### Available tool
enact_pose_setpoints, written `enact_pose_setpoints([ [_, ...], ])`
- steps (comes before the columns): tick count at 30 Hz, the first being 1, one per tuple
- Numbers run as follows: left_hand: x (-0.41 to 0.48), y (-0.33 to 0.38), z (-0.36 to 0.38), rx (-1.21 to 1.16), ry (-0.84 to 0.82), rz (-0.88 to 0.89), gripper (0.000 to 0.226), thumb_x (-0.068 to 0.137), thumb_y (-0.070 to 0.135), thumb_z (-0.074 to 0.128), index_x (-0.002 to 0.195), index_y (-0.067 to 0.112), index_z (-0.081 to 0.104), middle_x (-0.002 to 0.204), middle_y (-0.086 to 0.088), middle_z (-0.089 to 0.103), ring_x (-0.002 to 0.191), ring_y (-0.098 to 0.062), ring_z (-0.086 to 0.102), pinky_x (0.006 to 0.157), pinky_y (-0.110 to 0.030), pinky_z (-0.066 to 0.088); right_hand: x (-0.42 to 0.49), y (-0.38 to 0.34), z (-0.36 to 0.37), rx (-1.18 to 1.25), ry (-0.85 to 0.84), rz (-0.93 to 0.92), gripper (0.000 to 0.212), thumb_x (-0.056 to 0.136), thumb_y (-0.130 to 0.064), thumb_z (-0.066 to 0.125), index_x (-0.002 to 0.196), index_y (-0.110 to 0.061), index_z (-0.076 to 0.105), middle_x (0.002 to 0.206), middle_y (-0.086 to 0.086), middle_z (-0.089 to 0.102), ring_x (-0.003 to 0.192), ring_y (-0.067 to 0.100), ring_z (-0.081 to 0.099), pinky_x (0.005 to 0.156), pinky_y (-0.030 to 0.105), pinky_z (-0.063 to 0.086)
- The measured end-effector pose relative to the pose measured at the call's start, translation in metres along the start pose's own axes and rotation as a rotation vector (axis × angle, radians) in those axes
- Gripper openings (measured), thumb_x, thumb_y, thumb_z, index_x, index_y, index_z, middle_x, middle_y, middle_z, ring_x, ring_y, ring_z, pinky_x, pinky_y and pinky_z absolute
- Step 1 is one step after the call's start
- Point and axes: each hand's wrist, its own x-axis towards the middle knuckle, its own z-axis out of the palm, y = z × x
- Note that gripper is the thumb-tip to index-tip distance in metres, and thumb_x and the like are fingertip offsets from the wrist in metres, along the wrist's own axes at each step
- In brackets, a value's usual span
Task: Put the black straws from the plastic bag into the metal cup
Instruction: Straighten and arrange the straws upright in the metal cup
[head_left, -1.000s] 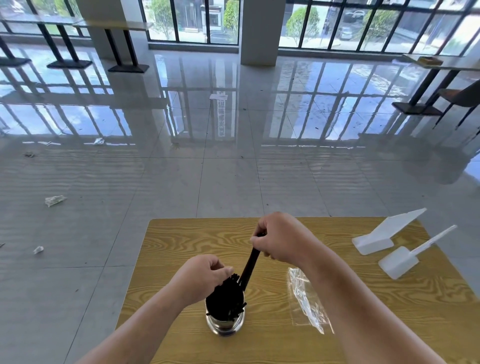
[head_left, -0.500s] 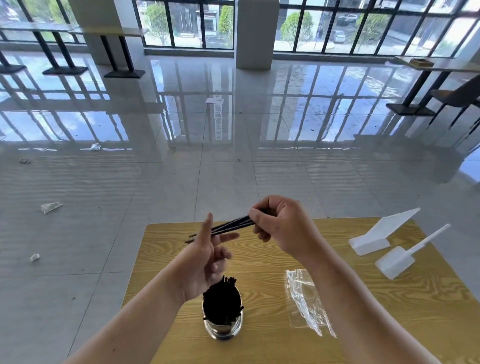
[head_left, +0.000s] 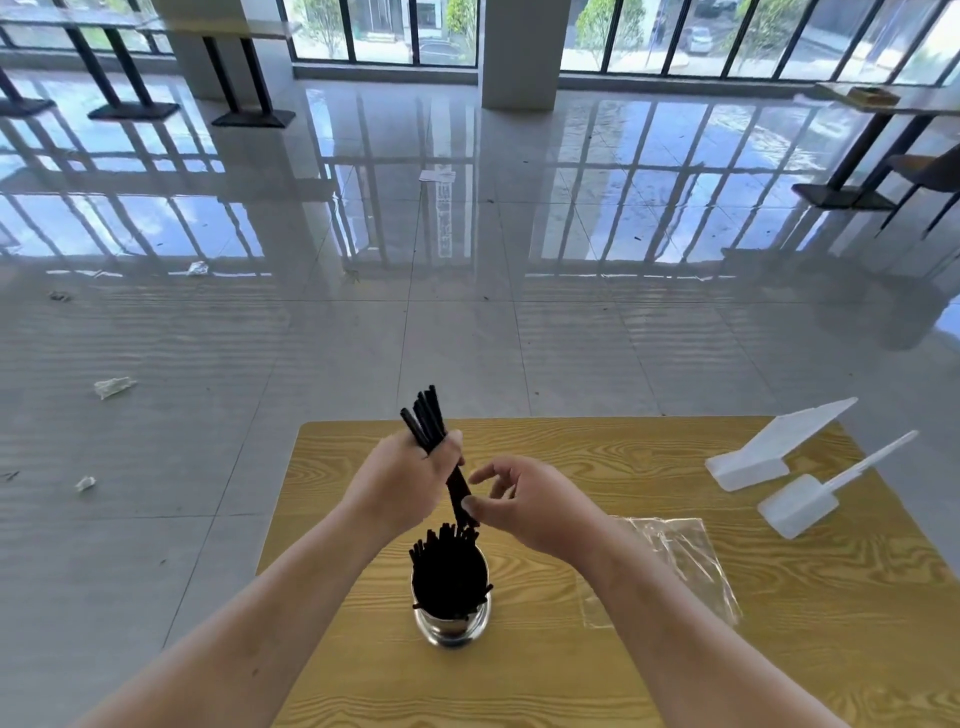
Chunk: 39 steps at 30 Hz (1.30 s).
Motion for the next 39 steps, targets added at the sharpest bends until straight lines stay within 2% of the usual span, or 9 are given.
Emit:
enact_pose_setpoints([
  [3,-0.005,0.002,0.011,0.201,-0.003,0.021,0.046,0.101,0.055,0.047,0.067,0.025,0.056,0.062,0.005,0.062,0.058,-0.013,0.058,0.052,-0.032,0.036,0.006,-0.009,0.015,-0.053,0.026,-0.074,0.013,0.085,-0.045,0.077,0.084,-0.049,0.064,0.069,-0.022,0.068,0.058,-0.002,0.06,0.05,0.016,0.045],
  [6,-0.008,0.0,0.02,0.274,0.023,0.033,0.042,0.101,0.053,0.047,0.068,0.029,0.053,0.071,0.009,0.064,0.066,-0.008,0.06,0.054,-0.03,0.036,0.009,-0.012,0.028,-0.089,0.01,-0.115,0.005,0.09,-0.028,0.073,0.091,-0.03,0.069,0.081,-0.008,0.074,0.074,0.009,0.071,0.066,0.032,0.06],
  [11,-0.01,-0.014,0.018,0.327,-0.074,0.014,0.027,0.095,0.057,0.053,0.08,0.034,0.053,0.079,0.011,0.066,0.071,-0.009,0.063,0.057,-0.033,0.047,0.01,0.0,0.042,-0.106,-0.03,-0.071,0.022,0.096,-0.025,0.068,0.075,-0.031,0.062,0.066,-0.011,0.067,0.058,0.001,0.061,0.051,0.018,0.044],
  [18,-0.013,-0.029,0.012,0.191,-0.092,0.019,0.051,0.076,0.088,0.051,0.096,0.042,0.059,0.057,0.022,0.062,0.047,0.001,0.053,0.045,-0.02,0.032,0.011,0.017,0.057,-0.082,-0.079,-0.017,0.015,0.097,-0.018,0.062,0.093,-0.004,0.067,0.074,0.008,0.064,0.061,0.016,0.052,0.057,0.037,0.043],
  [23,-0.02,-0.051,0.013,0.109,-0.144,-0.002,0.057,0.078,0.092,0.05,0.094,0.038,0.06,0.056,0.017,0.06,0.047,-0.001,0.049,0.048,-0.022,0.036,0.01,0.032,0.064,-0.093,-0.122,0.063,0.019,0.091,-0.031,0.069,0.074,-0.027,0.061,0.062,-0.013,0.058,0.055,0.005,0.052,0.056,0.025,0.044],
  [25,-0.022,-0.059,0.015,0.11,-0.177,-0.03,0.061,0.077,0.096,0.049,0.093,0.038,0.06,0.062,0.01,0.065,0.051,-0.003,0.054,0.052,-0.029,0.042,0.008,0.038,0.062,-0.077,-0.099,0.077,0.006,0.088,-0.041,0.072,0.085,-0.037,0.068,0.068,-0.016,0.065,0.058,0.0,0.06,0.054,0.018,0.044],
  [28,-0.024,-0.068,0.018,0.142,-0.191,-0.057,0.069,0.073,0.101,0.043,0.091,0.037,0.061,0.068,0.005,0.071,0.052,-0.005,0.058,0.055,-0.031,0.047,0.005,0.046,0.057,-0.052,-0.04,0.087,0.014,0.087,-0.05,0.07,0.097,-0.041,0.072,0.072,-0.013,0.066,0.057,-0.001,0.059,0.053,0.019,0.046],
  [33,-0.025,-0.076,0.022,0.112,-0.207,-0.101,0.083,0.072,0.101,0.029,0.083,0.024,0.057,0.065,0.006,0.063,0.057,-0.007,0.053,0.059,-0.035,0.046,-0.013,0.068,0.055,0.071,0.05,0.154,0.023,0.091,-0.024,0.056,0.106,-0.039,0.064,0.063,-0.015,0.06,0.049,0.002,0.046,0.047,0.023,0.041],
  [39,-0.022,-0.08,0.025,0.085,-0.206,-0.123,0.06,0.091,0.085,0.038,0.085,0.029,0.058,0.061,0.012,0.062,0.054,-0.003,0.051,0.059,-0.034,0.047,-0.045,0.091,0.074,0.011,-0.152,0.299,0.049,0.085,-0.031,0.069,0.132,-0.034,0.055,0.087,-0.009,0.064,0.067,0.003,0.056,0.057,0.019,0.05],
])
